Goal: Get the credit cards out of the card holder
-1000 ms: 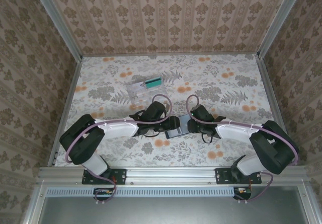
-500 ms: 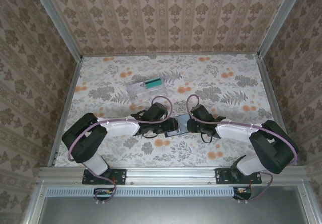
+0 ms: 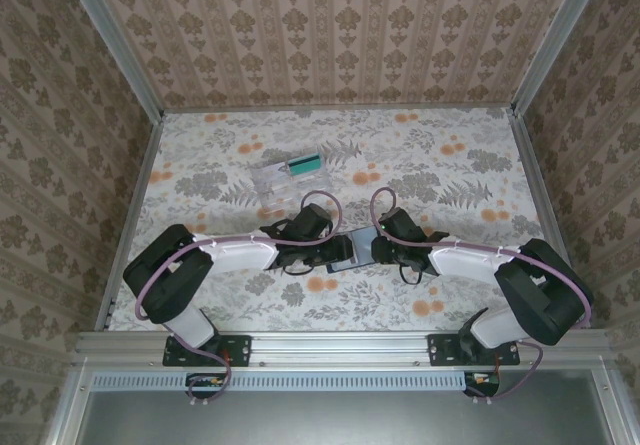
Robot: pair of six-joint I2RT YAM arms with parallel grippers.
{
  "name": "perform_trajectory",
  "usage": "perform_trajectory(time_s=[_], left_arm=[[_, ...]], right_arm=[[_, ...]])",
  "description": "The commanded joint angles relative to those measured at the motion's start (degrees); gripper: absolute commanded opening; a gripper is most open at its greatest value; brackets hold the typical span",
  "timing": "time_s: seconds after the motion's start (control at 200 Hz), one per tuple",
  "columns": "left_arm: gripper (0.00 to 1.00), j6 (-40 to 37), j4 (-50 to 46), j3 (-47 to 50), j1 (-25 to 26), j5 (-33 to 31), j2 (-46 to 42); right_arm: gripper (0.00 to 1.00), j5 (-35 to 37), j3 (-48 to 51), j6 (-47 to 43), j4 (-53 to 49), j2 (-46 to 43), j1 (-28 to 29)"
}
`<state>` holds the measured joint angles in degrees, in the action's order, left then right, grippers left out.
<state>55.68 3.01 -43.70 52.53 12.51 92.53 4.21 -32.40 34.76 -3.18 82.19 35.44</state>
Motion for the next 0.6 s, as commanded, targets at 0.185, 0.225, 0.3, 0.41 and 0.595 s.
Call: perform_trajectory(time_s=[0.185,0.225,0.3,0.41,0.595], left_arm=[[0.62,-1.03,2.75,-2.0,0.71,1.73,2.03],[0.62,-0.85,2.71,-1.93,0.7,1.89,2.18],[0.62,-0.92,3.81,-1.83,0.73,2.2,2.06],[0.62,-0.97,7.48,-1.23,0.76,3.09,1.38],[0.62,-1.1,15.14,-0.77,1.08,5.7,1.34]], right_arm=[[0.34,-2.24,1.55,0.7,-1.65,1.58,0.0],[0.34,-2.23,1.55,0.66,-1.64,1.49,0.0],[0.34,-2.16,1.64,0.67,-1.57,1.5,-0.02],[0.34,-2.19,1.64,0.66,-1.39,1.72,-0.02],[0.34,-2.23,1.71,0.7,-1.47,1.74,-0.02]])
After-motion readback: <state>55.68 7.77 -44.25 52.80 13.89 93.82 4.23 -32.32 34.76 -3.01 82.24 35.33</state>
